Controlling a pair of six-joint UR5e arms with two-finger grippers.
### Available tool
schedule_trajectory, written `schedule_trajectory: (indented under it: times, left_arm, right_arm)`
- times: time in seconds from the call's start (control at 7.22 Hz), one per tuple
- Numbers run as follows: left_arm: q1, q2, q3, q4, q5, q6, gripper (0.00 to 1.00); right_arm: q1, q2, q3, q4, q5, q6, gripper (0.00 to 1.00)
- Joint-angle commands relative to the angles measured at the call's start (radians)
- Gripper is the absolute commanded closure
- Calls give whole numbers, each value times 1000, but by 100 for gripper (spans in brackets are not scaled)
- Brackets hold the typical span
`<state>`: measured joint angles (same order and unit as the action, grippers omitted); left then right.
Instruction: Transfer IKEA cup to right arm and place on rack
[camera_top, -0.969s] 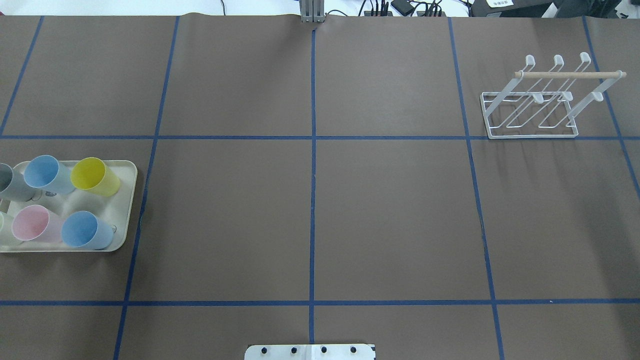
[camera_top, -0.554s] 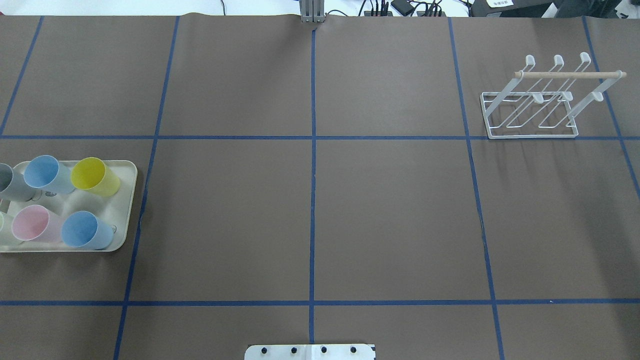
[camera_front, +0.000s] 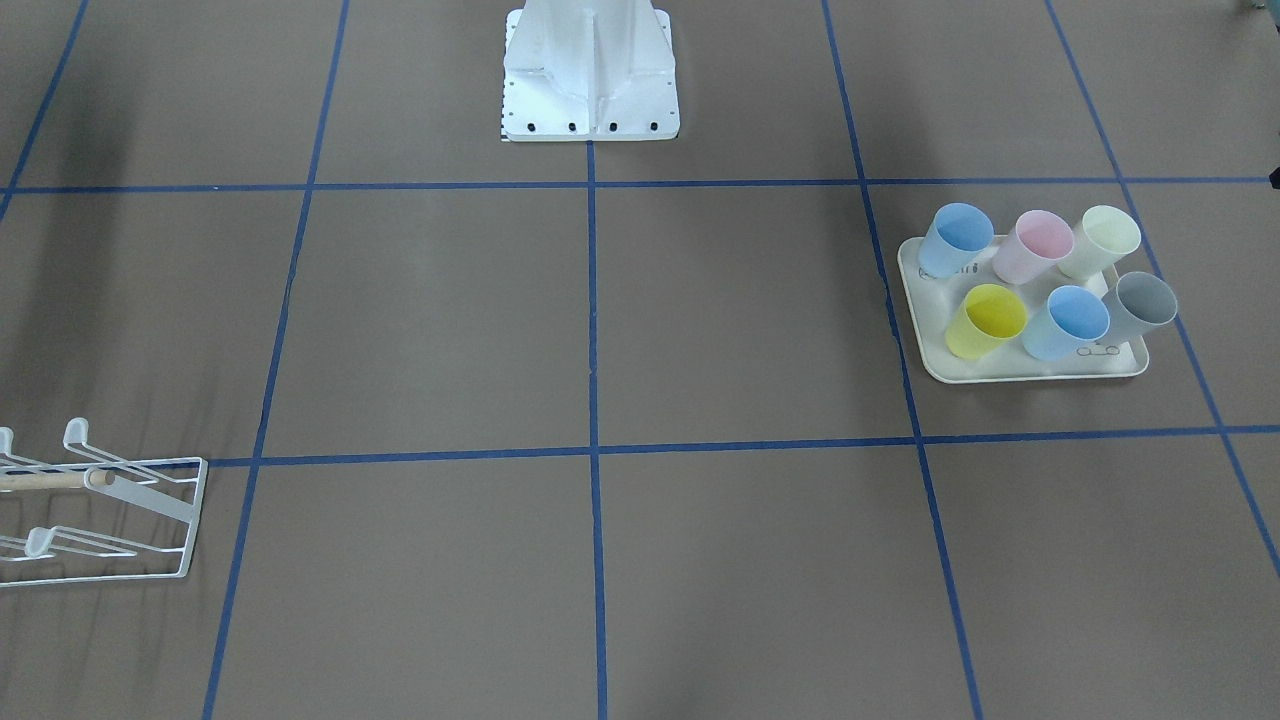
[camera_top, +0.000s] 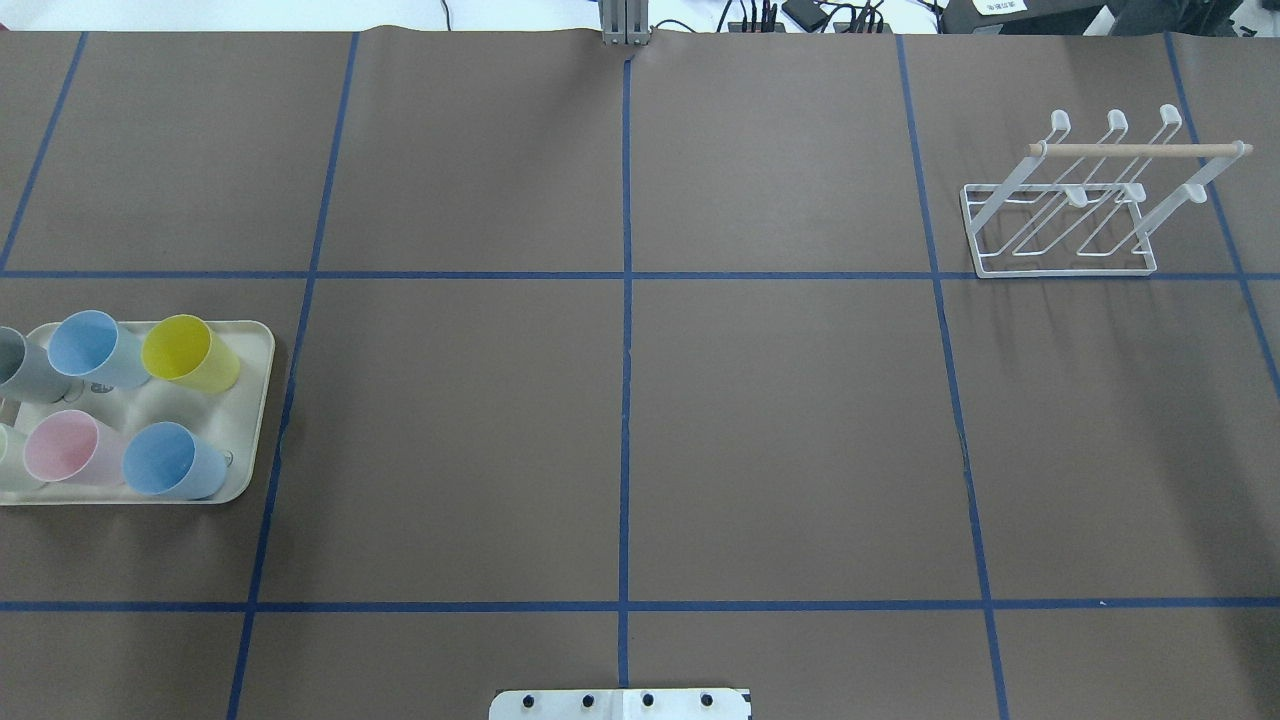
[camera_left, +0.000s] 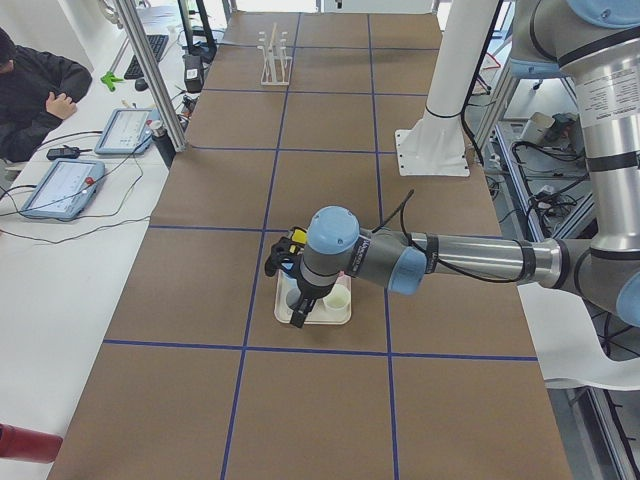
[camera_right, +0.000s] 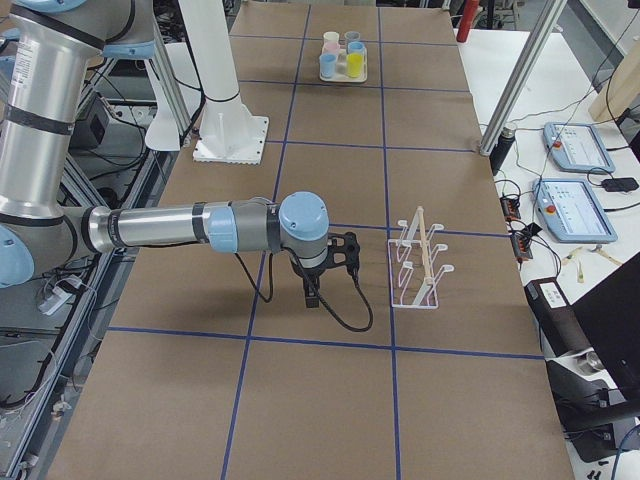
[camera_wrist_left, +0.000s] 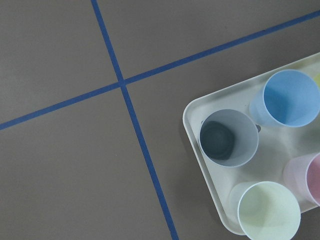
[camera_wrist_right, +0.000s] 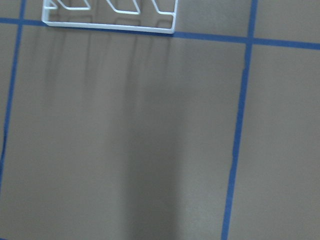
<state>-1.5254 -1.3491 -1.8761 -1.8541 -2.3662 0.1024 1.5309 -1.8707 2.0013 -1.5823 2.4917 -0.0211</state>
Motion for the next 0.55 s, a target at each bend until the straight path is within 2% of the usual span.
schedule_trajectory:
  times: [0.0,0.14,0.42]
  left_arm:
    - [1,-138,46,-7,4,-1,0]
    - [-1,-183,57,-58,4,-3,0]
    - [-1,-182,67,-169,-8,5,0]
  right_arm:
    - [2,31,8,56,53,21,0]
    - [2,31,5,92,53,21,1]
    - [2,25,-8,180,53,32,0]
